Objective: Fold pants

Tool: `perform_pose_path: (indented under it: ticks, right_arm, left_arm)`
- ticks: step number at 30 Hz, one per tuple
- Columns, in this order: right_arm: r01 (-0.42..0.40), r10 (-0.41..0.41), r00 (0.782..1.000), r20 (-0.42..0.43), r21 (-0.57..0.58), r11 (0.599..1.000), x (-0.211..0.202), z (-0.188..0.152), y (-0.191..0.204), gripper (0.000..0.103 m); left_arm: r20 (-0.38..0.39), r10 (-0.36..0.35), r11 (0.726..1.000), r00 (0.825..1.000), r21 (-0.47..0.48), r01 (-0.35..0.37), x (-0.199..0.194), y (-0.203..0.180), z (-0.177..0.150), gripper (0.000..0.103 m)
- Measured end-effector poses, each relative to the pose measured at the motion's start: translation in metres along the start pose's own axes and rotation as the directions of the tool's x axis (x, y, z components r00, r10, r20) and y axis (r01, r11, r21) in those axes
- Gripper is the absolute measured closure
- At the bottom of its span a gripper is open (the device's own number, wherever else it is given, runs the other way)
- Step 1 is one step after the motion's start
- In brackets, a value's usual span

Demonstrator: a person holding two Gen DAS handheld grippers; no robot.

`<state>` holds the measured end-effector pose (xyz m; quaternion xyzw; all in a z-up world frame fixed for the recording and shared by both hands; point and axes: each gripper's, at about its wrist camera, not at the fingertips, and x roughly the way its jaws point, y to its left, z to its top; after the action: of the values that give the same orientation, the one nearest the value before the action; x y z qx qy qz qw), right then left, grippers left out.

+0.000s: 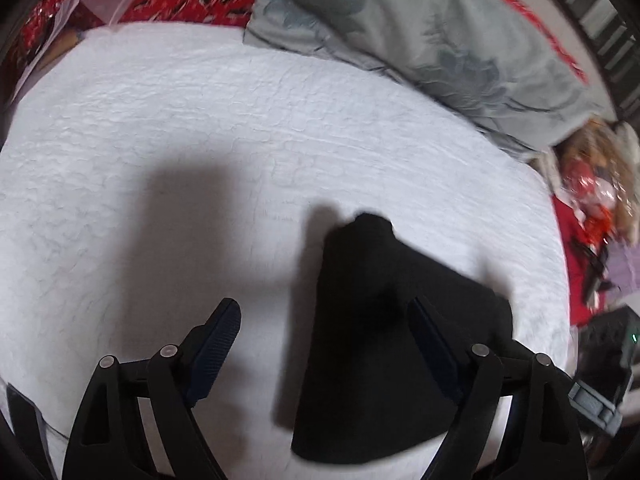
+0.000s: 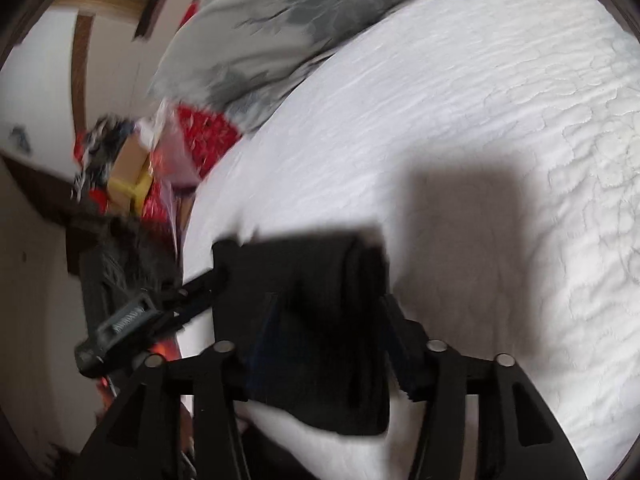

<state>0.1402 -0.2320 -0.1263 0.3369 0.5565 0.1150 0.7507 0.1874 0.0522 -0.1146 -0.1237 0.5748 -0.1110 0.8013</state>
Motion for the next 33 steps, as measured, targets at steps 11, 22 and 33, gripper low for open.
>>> perform_pose_path:
  ticks: [11, 22, 33]
  right_arm:
    - [0.090, -0.093, 0.994, -0.050, -0.068, 0.994, 0.009, -0.036, -0.005, 0.071]
    - [0.062, -0.059, 0.996, 0.062, -0.050, 0.997, -0.025, -0.022, 0.008, 0.049]
    - [0.059, -0.059, 0.998, 0.015, -0.003, 0.998, -0.003, -0.018, -0.009, 0.049]
  left_arm:
    - [-0.017, 0.078, 0.993, 0.997, 0.088, -0.076, 0.013, 0.005, -0.055, 0.019]
    - [0.119, 0.134, 0.978, 0.984, 0.142, -0.151, -0.034, -0.014, -0.037, 0.008]
    - [0.032, 0.139, 0.970, 0.990, 0.195, -0.142, 0.007, -0.022, -0.014, 0.005]
